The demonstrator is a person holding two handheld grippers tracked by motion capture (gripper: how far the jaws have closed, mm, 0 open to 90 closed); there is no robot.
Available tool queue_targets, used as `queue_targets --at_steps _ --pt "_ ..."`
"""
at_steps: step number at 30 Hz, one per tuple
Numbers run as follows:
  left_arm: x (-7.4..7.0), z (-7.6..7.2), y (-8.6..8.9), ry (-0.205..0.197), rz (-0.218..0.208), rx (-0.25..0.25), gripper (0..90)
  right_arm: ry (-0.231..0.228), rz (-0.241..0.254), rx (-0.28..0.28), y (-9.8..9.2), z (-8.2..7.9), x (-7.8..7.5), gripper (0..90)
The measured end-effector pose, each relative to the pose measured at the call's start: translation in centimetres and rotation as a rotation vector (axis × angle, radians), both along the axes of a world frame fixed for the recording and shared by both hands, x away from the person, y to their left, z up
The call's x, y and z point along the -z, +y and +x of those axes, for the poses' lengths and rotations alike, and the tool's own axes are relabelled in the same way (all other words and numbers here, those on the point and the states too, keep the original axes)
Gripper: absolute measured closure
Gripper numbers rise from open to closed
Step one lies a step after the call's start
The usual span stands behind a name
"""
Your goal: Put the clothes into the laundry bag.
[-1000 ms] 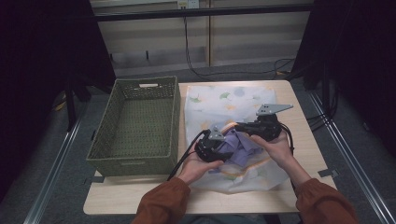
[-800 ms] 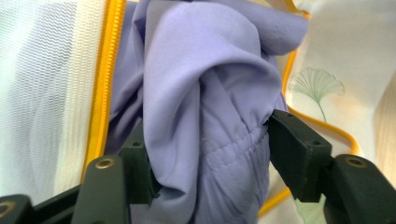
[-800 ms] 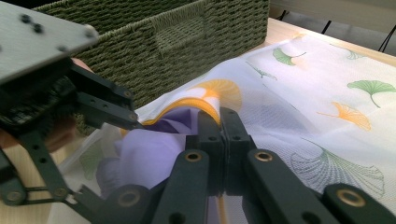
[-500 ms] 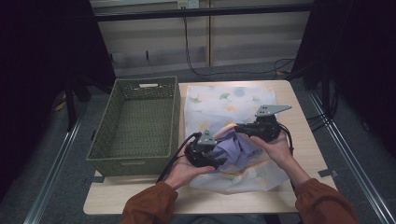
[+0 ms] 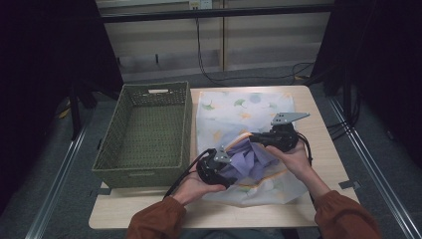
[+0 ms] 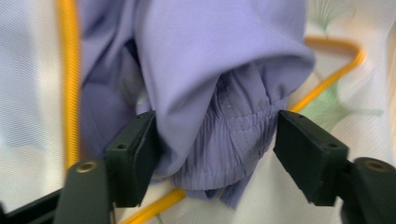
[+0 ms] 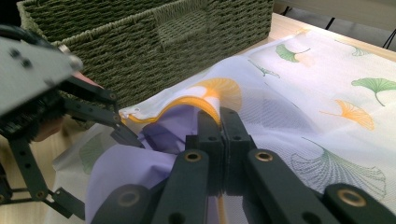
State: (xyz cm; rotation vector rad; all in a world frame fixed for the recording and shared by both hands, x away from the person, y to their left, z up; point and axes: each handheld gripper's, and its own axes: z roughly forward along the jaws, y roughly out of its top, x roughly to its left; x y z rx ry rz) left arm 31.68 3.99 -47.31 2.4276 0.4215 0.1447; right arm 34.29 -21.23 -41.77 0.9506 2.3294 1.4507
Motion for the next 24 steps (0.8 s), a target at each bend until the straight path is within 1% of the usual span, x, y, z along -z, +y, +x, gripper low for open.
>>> queue_targets --at_steps 1,2,3,4,5,6,7,8,9,10,11,12,13,14,15,16,17,18,19,21,22,23,24 --pt "0.1 0.0 0.0 0.004 0.021 0.007 30.2 0.0 0.0 0.0 0.0 0.0 0.0 89.3" --pt "0.2 0.0 0.0 0.004 0.029 0.013 30.3 0.001 0.0 0.0 0.1 0.0 0.0 89.3" --pt "0.4 -0.1 -0.2 -0.005 0.023 0.002 29.9 0.001 -0.002 -0.001 0.1 0.0 0.0 89.2" --pt "0.6 -0.1 -0.2 -0.004 0.024 -0.002 29.3 0.001 -0.003 -0.003 0.1 0.0 0.0 89.3" --pt "0.7 -0.1 -0.3 -0.01 0.032 0.0 29.3 0.001 -0.006 -0.005 0.2 0.0 0.1 89.3" --pt "0.9 0.0 -0.3 -0.015 0.049 -0.001 29.2 0.002 -0.007 -0.006 0.2 0.0 0.1 89.3" --pt "1.2 0.0 -0.4 -0.003 0.033 -0.011 29.2 0.002 -0.006 -0.006 0.2 0.0 0.1 89.3" --pt "1.3 0.0 -0.4 -0.015 0.062 -0.002 29.7 0.003 -0.006 -0.007 0.2 0.0 0.1 89.2" --pt "1.4 0.0 -0.5 -0.028 0.073 -0.003 31.1 0.004 -0.005 -0.008 0.2 0.0 0.1 89.3" --pt "1.4 0.0 -0.5 -0.027 0.066 -0.011 31.6 0.004 -0.006 -0.009 0.2 0.0 0.1 89.3" --pt "1.3 -0.1 -0.5 -0.026 0.067 -0.01 34.7 0.003 -0.008 -0.011 0.3 0.0 0.1 89.2" --pt "1.3 -0.1 -0.5 -0.038 0.067 -0.022 40.4 0.003 -0.009 -0.01 0.3 0.0 0.1 89.3" --pt "1.1 -0.1 -0.4 -0.037 0.073 -0.033 47.2 0.003 -0.011 -0.011 0.3 0.0 0.2 89.3" --pt "1.1 -0.1 -0.4 -0.034 0.074 -0.03 53.8 0.003 -0.012 -0.013 0.3 0.0 0.2 89.3" --pt "1.0 -0.1 -0.4 -0.044 0.08 -0.035 56.2 0.005 -0.014 -0.012 0.3 0.0 0.2 89.3" --pt "1.0 0.1 -0.3 -0.036 0.056 -0.04 62.3 0.005 -0.014 -0.013 0.3 0.0 0.2 89.3" --pt "0.9 0.2 -0.3 -0.014 0.059 -0.041 64.8 0.005 -0.015 -0.015 0.4 0.0 0.2 89.3" --pt "0.9 0.1 -0.4 -0.014 0.029 -0.061 65.9 0.005 -0.017 -0.016 0.4 0.0 0.2 89.3" --pt "0.6 0.2 -0.4 -0.013 0.053 -0.051 69.1 0.004 -0.018 -0.016 0.4 0.0 0.2 89.3" --pt "0.7 0.2 -0.6 -0.005 0.026 -0.067 72.1 0.006 -0.02 -0.014 0.4 0.0 0.3 89.3" --pt "0.6 0.3 -0.7 -0.012 0.053 -0.05 73.3 0.006 -0.02 -0.016 0.4 0.0 0.3 89.3" --pt "0.6 0.3 -0.8 -0.016 0.046 -0.064 74.0 0.005 -0.022 -0.016 0.5 0.0 0.3 89.3" --pt "0.6 0.2 -1.0 -0.006 0.026 -0.074 75.0 0.008 -0.022 -0.015 0.5 -0.1 0.3 89.4"
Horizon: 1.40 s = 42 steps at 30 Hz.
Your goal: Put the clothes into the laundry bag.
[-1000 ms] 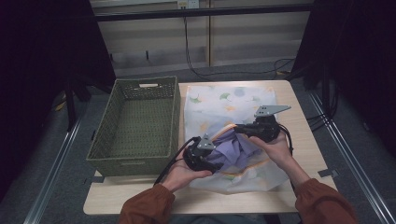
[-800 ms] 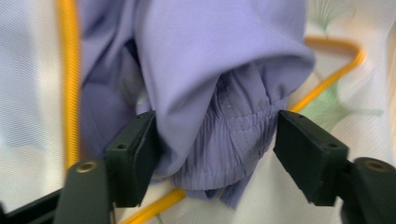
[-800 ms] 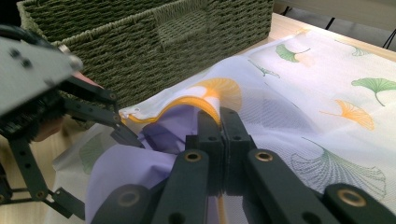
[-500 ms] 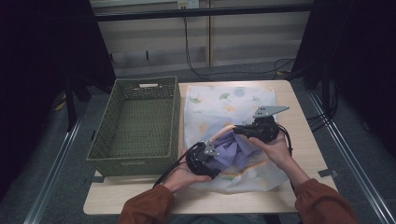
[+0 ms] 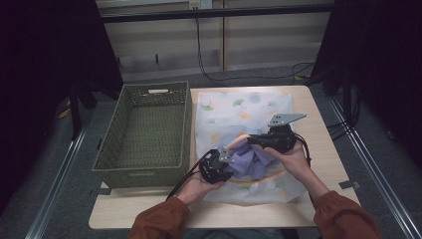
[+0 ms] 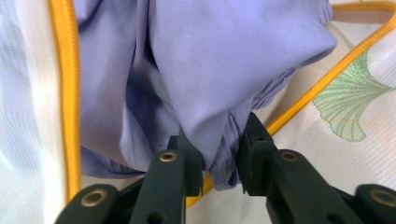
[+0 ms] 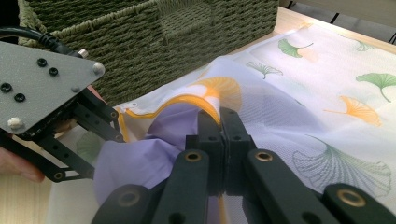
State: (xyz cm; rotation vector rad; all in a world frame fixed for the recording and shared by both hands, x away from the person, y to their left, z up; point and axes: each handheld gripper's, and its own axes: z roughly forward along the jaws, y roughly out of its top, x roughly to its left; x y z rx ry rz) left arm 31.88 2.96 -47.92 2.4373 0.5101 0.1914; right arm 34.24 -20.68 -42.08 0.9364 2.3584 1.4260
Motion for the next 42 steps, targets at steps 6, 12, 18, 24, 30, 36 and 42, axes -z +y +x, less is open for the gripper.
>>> queue_targets --at_steps 6,12,18,24,30,36,42 --pt "-0.4 0.4 -0.7 -0.003 0.006 0.009 76.0 0.001 -0.005 -0.004 0.0 -0.1 0.0 89.5" --pt "-0.7 0.9 -1.4 -0.008 0.001 0.003 76.3 -0.003 0.001 -0.008 0.0 -0.2 -0.3 89.5" --pt "-1.0 1.4 -2.1 -0.019 -0.012 -0.011 76.4 -0.009 0.006 -0.009 0.0 -0.5 -0.7 89.5" --pt "-0.8 2.0 -2.7 -0.017 -0.018 -0.036 76.4 -0.016 0.01 -0.002 -0.2 -0.7 -1.0 89.5" --pt "-0.8 2.7 -3.3 -0.033 -0.047 -0.072 76.4 -0.025 0.019 0.001 -0.4 -0.8 -1.4 89.6" --pt "-0.6 3.2 -4.0 -0.049 -0.055 -0.119 76.5 -0.027 0.017 -0.004 -0.3 -0.9 -1.6 89.5" --pt "-0.7 4.0 -4.4 -0.061 -0.092 -0.172 76.6 -0.028 0.009 -0.005 -0.4 -1.1 -1.7 89.5"
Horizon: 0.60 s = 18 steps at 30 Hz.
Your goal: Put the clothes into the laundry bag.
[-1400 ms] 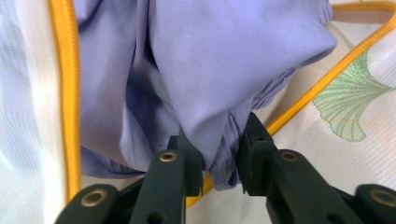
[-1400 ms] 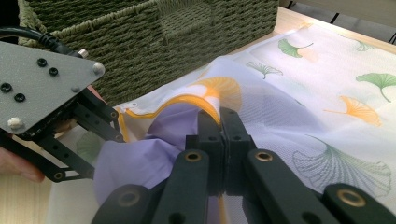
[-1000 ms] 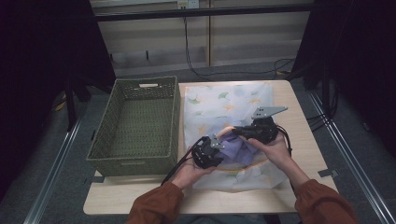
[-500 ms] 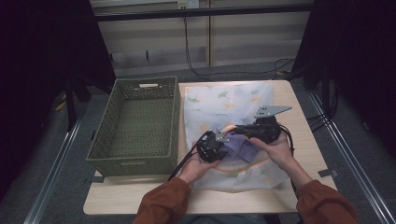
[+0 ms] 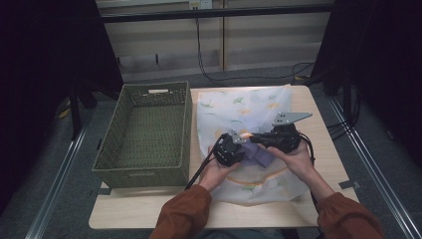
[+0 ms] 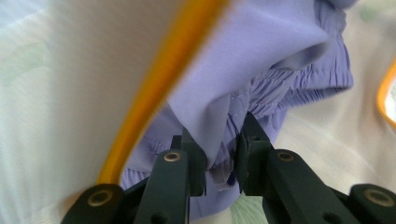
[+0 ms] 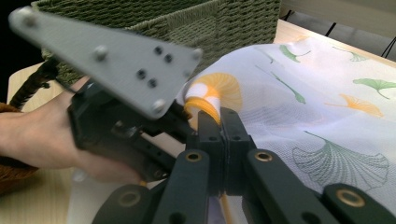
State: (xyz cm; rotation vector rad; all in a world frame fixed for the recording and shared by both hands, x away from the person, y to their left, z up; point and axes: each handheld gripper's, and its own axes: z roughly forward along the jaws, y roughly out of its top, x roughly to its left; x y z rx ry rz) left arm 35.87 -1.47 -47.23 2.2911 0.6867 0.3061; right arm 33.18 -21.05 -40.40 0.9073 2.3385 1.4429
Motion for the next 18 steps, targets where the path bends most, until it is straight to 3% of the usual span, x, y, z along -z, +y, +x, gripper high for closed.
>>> queue_targets --at_steps 6,15,18 --pt "-0.3 0.6 -0.2 -0.018 -0.022 -0.06 76.7 0.0 -0.012 -0.01 0.0 -0.5 0.0 89.6" --pt "-0.7 1.1 -0.6 -0.049 -0.069 -0.105 76.8 0.002 -0.02 -0.023 -0.5 -1.2 0.4 89.6" --pt "-0.3 1.3 -0.8 -0.04 -0.051 -0.104 76.8 0.014 -0.035 -0.025 -0.7 -1.5 1.0 89.6"
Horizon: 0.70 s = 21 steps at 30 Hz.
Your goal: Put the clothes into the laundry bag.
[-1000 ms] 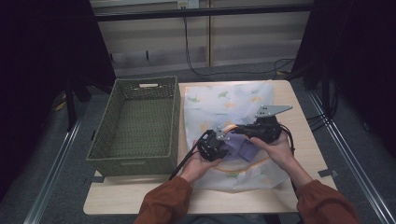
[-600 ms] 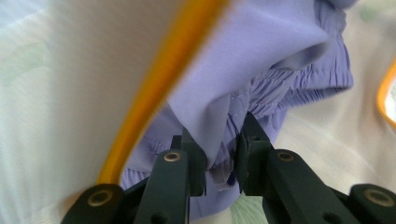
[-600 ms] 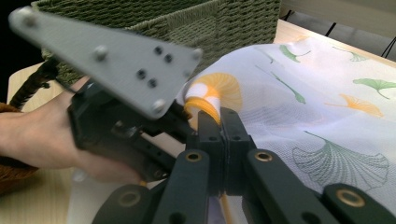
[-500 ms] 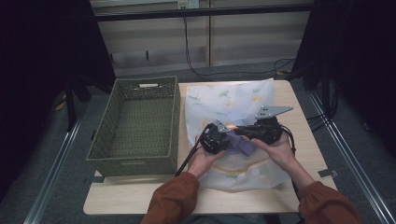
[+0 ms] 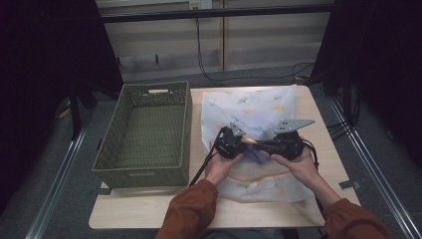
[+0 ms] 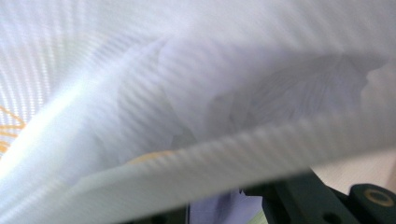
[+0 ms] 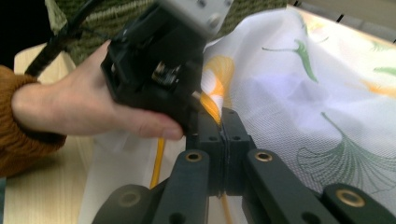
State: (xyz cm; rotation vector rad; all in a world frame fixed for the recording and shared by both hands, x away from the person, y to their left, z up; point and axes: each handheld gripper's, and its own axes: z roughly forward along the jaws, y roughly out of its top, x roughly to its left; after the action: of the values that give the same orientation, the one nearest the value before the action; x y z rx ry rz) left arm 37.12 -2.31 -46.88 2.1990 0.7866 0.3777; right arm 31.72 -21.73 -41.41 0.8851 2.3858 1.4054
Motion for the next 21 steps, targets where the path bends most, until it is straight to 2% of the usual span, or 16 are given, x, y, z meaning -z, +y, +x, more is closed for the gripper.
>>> queue_targets --at_steps 1,3,5,8,10,14,16,18,19,21 --pt "0.2 -0.1 -0.2 -0.011 0.008 -0.002 76.8 0.003 -0.006 -0.002 -0.1 -0.1 0.2 89.6" --pt "0.6 -0.1 -0.5 -0.009 0.02 0.005 76.8 0.014 -0.012 -0.004 -0.2 -0.3 0.6 89.6" --pt "1.1 -0.1 -0.6 0.001 0.025 0.001 76.8 0.02 -0.019 -0.006 -0.3 -0.4 1.0 89.6" --pt "1.6 -0.1 -0.7 0.006 0.05 0.016 76.4 0.036 -0.033 -0.008 -0.4 -0.5 1.6 89.6" --pt "1.9 -0.1 -0.5 0.015 0.051 0.03 75.2 0.046 -0.042 -0.01 -0.4 -0.5 2.0 89.6" --pt "1.9 -0.3 0.0 0.033 0.03 0.092 67.6 0.055 -0.05 -0.008 -0.4 -0.4 2.4 89.6" --pt "1.8 -0.6 0.4 0.033 0.037 0.116 62.2 0.054 -0.05 -0.006 -0.5 -0.4 2.4 89.6" --pt "1.5 -0.8 0.8 0.057 0.018 0.141 54.5 0.056 -0.046 -0.003 -0.6 -0.3 2.4 89.5" --pt "1.5 -0.8 1.0 0.053 0.011 0.153 50.6 0.056 -0.047 -0.002 -0.6 -0.3 2.4 89.5" --pt "1.4 -0.9 1.2 0.063 0.016 0.179 44.0 0.058 -0.048 0.001 -0.6 -0.3 2.5 89.5"
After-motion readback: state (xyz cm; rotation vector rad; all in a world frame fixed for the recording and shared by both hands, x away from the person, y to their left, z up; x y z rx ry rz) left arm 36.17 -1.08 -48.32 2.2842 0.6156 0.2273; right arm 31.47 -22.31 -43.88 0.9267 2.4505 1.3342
